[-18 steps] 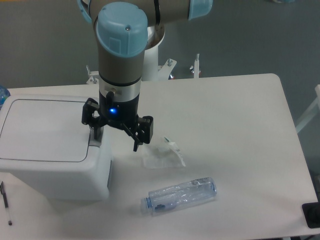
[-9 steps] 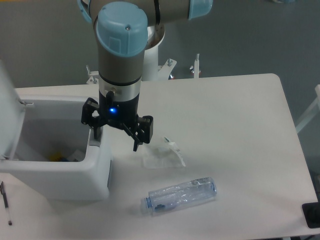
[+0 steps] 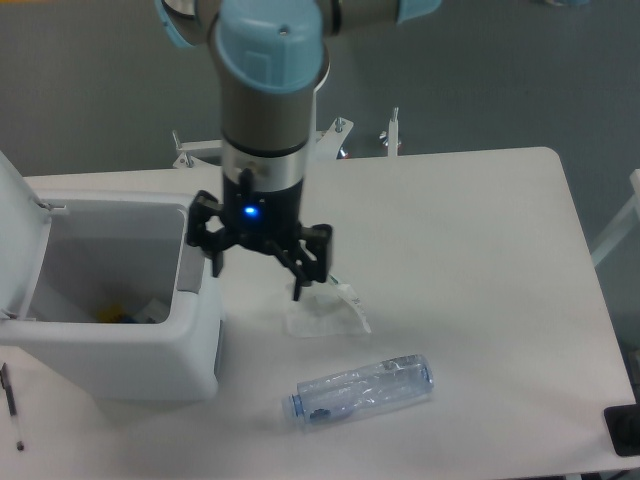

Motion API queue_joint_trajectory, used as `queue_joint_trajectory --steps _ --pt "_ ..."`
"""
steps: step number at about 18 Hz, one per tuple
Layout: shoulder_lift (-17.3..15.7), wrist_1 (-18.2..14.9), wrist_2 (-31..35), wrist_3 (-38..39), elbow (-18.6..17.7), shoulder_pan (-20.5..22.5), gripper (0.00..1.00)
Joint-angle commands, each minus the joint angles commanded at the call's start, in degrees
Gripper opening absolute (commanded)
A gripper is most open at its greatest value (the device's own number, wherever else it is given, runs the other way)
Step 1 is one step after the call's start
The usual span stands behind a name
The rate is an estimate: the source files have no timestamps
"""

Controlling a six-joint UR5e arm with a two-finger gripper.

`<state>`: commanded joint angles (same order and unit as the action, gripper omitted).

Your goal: Open the trash can

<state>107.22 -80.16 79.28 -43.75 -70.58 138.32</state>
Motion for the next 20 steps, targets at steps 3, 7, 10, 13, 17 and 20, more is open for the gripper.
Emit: queue_joint_trajectory --steps 3,7,10,13,17,20 --pt "0.88 0.09 -0.18 -5.19 0.26 3.79 1.00" --pt "2.20 0.17 0.00 -12.57 0.09 7.83 1.00" --pt "3.25 0.17 0.09 -22.22 -0.61 11.78 1.00" --pt "4.39 0.35 0.09 -30.67 -1.05 15.48 1.00" --pt "7.73 0.52 2.27 -39.81 -1.05 19.26 1.00" --pt "11.07 2.10 6.84 -47.20 -0.62 20.14 1.00"
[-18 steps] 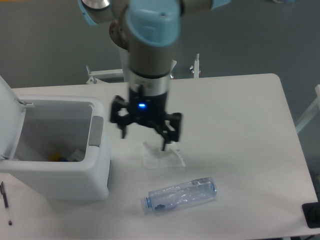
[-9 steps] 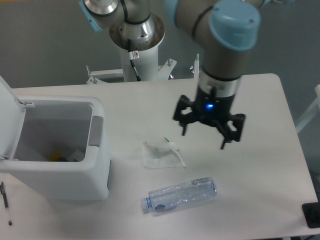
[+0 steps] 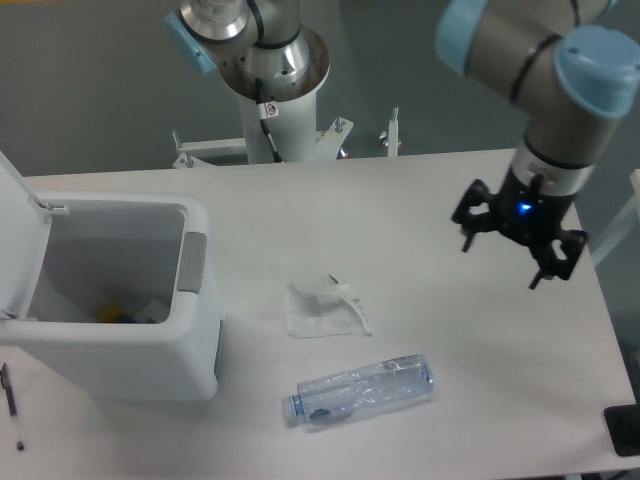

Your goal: Open the trash can

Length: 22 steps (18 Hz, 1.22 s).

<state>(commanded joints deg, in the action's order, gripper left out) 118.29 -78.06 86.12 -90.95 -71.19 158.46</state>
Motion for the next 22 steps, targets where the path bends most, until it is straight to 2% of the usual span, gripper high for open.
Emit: queue_joint_trajectory --steps 7,12,22 --pt "0.09 0.71 2.47 -1.51 -0.44 -0.88 1.00" --pt "-0.26 1.50 2.56 -2.48 -2.19 -0.96 1.00" --pt "-0.35 1.59 2.56 -2.74 -2.37 -0.88 1.00"
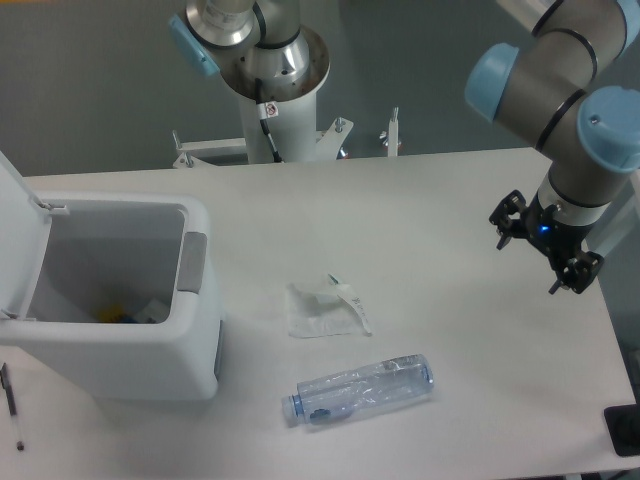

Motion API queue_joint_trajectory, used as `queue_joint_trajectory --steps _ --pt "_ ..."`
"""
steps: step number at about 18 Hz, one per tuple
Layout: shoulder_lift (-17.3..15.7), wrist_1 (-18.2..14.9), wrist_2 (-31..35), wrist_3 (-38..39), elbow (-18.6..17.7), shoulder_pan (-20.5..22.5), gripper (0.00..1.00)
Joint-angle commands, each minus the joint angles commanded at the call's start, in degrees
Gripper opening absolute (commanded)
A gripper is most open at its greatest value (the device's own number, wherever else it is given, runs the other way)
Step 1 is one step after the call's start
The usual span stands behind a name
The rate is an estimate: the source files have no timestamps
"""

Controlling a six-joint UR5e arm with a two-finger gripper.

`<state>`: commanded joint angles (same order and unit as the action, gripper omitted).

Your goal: Open the trash can

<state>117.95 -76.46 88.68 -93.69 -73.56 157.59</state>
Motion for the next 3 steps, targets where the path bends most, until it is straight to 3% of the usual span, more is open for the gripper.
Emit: queue_joint_trajectory --steps 3 --pt "-0.09 0.00 0.00 0.09 -0.26 0.00 1.00"
